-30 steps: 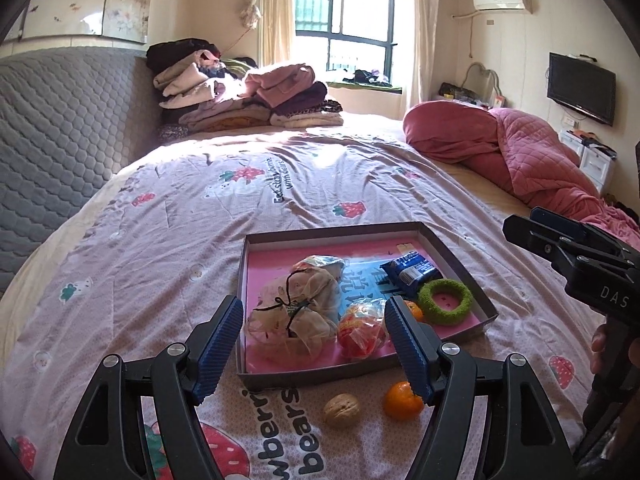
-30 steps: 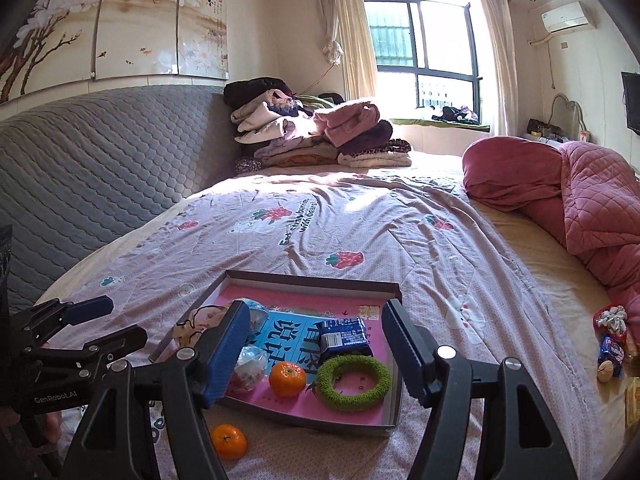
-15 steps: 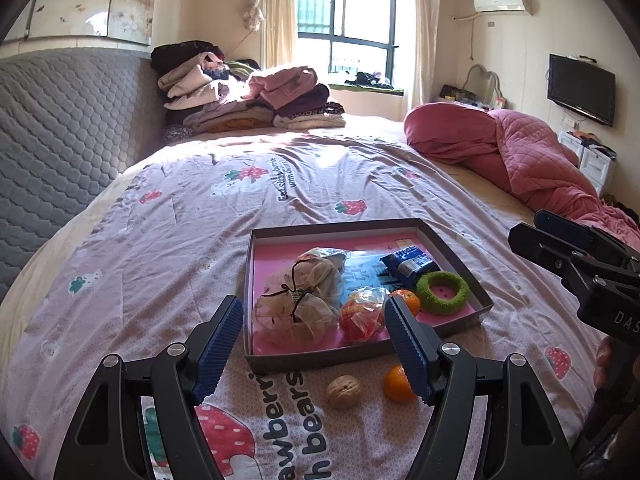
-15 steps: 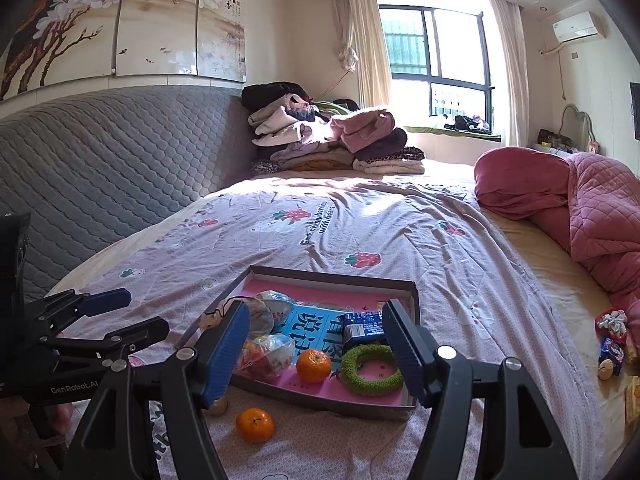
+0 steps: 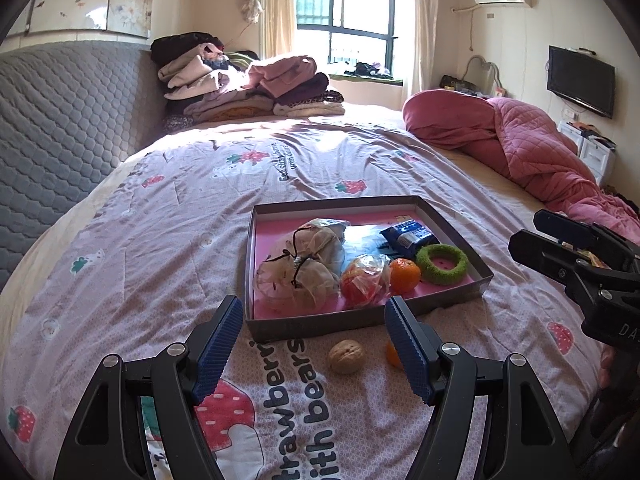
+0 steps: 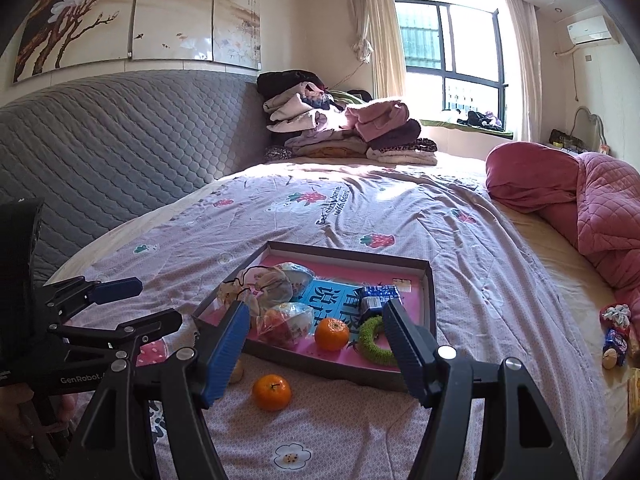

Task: Organize objects
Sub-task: 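Withdraw both tools from the tray toward the walnut and mandarin on the bed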

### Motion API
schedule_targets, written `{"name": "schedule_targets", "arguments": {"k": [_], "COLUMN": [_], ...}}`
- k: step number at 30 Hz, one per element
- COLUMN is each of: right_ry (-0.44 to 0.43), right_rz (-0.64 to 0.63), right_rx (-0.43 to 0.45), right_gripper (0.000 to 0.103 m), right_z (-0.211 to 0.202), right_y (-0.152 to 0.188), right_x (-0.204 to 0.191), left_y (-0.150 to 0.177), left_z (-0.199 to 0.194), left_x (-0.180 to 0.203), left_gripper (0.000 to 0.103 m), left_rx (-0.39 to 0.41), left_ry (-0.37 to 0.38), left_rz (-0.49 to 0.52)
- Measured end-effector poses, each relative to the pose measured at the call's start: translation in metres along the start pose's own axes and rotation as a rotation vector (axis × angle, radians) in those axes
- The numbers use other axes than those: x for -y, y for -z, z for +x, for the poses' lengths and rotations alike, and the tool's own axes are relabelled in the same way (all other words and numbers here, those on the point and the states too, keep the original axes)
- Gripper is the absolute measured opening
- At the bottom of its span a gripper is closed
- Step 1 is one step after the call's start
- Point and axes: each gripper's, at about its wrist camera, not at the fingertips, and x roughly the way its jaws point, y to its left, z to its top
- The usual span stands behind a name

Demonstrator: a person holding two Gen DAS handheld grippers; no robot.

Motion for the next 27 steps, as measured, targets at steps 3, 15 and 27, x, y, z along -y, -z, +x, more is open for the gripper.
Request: {"name": "schedule_targets", "arguments": {"k": [3,15,27], "right_ry": [-0.008,-0.016,-0.018], "right_rz": [0.011,-0.008,-0.014], "right_rx": [-0.008,-0.045,-0.089], "right_gripper": [0.068,0.068,0.068], "right_z": [0.001,0.009,0.015], "right_y": [0.002,0.013,0.025], "right_x": [0.001,-0.003,-0.008], "left_y": [0.002,0.010,0.024], "left_z": [0.001,0.013,0.022], "left_x": [0.000,0.000,-0.002], "left_gripper": [0.075,0.075,0.075], "left_rx": [-0.003,-0.044,-0.104], "left_ry": [-0.004,-0.004,-0.006], "left_rz": [0.005,0.003,-0.001]}}
